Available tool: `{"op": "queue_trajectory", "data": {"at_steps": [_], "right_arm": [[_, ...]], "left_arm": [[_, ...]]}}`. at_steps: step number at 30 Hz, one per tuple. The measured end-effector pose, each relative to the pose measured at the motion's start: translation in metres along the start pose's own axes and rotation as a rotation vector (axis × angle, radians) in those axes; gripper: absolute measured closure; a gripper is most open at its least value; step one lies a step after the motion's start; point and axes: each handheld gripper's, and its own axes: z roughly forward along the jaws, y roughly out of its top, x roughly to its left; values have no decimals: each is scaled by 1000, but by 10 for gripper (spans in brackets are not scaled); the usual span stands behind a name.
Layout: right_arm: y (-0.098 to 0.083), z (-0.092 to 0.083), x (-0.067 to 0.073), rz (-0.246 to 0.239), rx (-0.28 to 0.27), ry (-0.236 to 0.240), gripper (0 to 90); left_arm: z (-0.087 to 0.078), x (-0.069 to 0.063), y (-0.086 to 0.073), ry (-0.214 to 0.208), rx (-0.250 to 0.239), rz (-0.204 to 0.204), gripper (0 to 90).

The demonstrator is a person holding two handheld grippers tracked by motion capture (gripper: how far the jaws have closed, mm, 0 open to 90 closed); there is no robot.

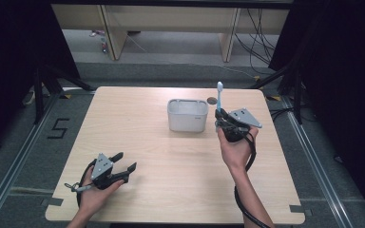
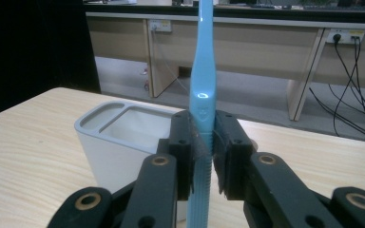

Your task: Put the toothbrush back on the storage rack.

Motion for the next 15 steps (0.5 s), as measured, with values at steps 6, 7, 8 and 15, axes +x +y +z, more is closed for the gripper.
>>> {"op": "queue_trajectory", "data": {"at_steps": [6,7,8,15], "right_arm": [[1,4,-1,17,-15,0,789],[2,3,0,32,-9,-8,789],[2,5,-2,16,-17,-8,789],[5,8,-3,13,-31,-13,789]], "left_arm": [[-1,0,0,3,6,-1,315],[-1,0,0,3,6,-1,315],[-1,0,0,3,7,-1,315],[-1,0,0,3,8,-2,315]]}}
